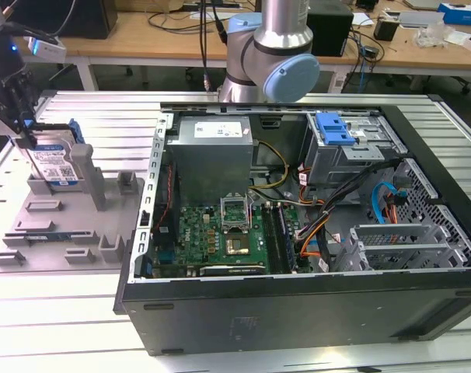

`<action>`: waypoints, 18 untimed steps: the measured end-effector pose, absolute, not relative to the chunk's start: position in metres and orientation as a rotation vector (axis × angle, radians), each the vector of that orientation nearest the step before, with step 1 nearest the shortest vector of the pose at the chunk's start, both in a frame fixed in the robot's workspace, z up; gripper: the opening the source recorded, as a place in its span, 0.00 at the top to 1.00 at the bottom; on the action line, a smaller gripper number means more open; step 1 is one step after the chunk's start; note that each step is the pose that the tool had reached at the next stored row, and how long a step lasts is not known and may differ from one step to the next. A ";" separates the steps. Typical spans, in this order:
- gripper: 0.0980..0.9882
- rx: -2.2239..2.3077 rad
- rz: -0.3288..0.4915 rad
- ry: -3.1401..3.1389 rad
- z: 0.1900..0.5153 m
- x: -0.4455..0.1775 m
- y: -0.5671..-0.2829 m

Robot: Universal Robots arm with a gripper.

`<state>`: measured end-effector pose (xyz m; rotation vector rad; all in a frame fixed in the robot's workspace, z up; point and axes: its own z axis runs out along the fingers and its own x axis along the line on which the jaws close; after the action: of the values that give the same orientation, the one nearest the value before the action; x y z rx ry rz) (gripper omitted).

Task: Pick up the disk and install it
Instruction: 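Pick up the disk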

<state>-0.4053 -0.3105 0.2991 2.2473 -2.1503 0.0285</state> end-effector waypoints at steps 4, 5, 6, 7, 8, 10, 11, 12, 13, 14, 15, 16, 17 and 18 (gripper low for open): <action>0.67 2.247 0.028 -2.151 0.299 -0.405 -0.311; 0.67 2.247 0.028 -2.151 0.299 -0.405 -0.311; 0.68 2.247 0.028 -2.151 0.299 -0.405 -0.311; 0.68 2.246 0.028 -2.151 0.299 -0.405 -0.311; 0.70 2.247 0.028 -2.151 0.299 -0.405 -0.311; 0.70 2.247 0.028 -2.151 0.299 -0.405 -0.311; 0.70 2.247 0.028 -2.151 0.299 -0.405 -0.311; 0.70 2.247 0.028 -2.151 0.299 -0.405 -0.311; 0.70 2.246 0.028 -2.151 0.299 -0.405 -0.311; 0.70 2.246 0.028 -2.151 0.299 -0.405 -0.311; 0.70 2.247 0.028 -2.151 0.299 -0.405 -0.311; 0.70 2.247 0.028 -2.151 0.299 -0.405 -0.311; 0.70 2.247 0.028 -2.151 0.299 -0.405 -0.311; 0.70 2.247 0.028 -2.151 0.299 -0.405 -0.311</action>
<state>-0.4053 -0.3107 0.2986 2.2466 -2.1509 0.0283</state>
